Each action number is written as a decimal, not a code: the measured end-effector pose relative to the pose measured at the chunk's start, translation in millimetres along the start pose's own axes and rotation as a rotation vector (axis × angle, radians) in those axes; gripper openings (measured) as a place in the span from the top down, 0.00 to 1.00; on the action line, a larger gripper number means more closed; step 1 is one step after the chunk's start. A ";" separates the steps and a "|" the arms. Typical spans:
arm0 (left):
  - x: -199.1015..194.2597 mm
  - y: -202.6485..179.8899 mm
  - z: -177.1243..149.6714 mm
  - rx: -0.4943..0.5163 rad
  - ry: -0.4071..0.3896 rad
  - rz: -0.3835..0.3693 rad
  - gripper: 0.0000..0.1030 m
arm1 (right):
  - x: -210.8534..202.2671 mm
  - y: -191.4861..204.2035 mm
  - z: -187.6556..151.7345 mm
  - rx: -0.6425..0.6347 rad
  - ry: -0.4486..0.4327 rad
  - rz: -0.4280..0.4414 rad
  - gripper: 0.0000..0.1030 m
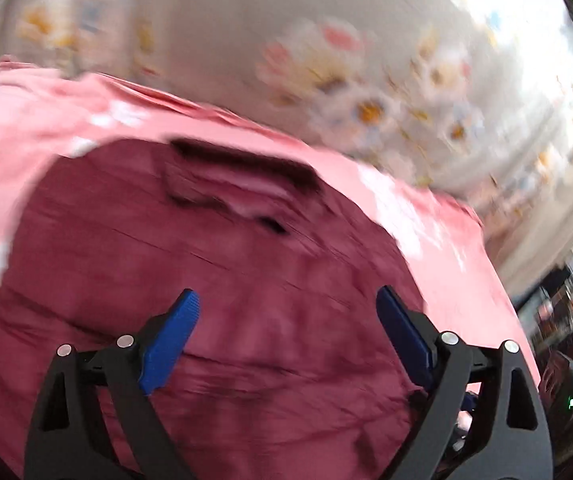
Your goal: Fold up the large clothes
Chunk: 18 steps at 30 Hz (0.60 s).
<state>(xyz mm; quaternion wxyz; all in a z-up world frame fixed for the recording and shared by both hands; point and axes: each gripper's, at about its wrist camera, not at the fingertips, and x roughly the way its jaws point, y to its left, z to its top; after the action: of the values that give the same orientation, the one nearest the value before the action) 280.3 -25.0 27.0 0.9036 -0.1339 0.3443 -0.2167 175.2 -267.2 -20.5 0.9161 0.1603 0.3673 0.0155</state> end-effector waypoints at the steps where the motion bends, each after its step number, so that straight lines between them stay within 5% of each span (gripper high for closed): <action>1: -4.3 16.0 6.0 -0.027 -0.012 0.035 0.15 | 3.0 0.9 7.2 0.017 -0.003 0.020 0.39; 4: -9.7 72.3 21.3 -0.118 -0.028 0.171 0.17 | 14.2 4.3 24.2 0.036 -0.009 0.016 0.38; 8: -12.5 136.1 20.5 -0.227 0.012 0.264 0.24 | 36.3 -3.9 42.7 0.062 -0.015 -0.056 0.38; 13: -12.9 173.6 0.4 -0.343 0.088 0.196 0.24 | 67.7 -22.5 50.8 0.157 0.058 -0.036 0.39; 15: -5.2 186.6 -4.4 -0.409 0.108 0.148 0.25 | 79.2 -23.5 49.9 0.167 0.087 -0.028 0.51; 18: 4.0 195.5 -2.4 -0.477 0.107 0.106 0.38 | 84.8 -15.1 48.6 0.140 0.111 -0.021 0.86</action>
<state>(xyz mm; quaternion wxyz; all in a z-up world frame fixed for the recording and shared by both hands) 339.9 143.0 -53.5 0.8371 -0.3134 0.4395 -0.0883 268.7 -282.9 -48.7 0.8810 0.2189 0.4193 -0.0108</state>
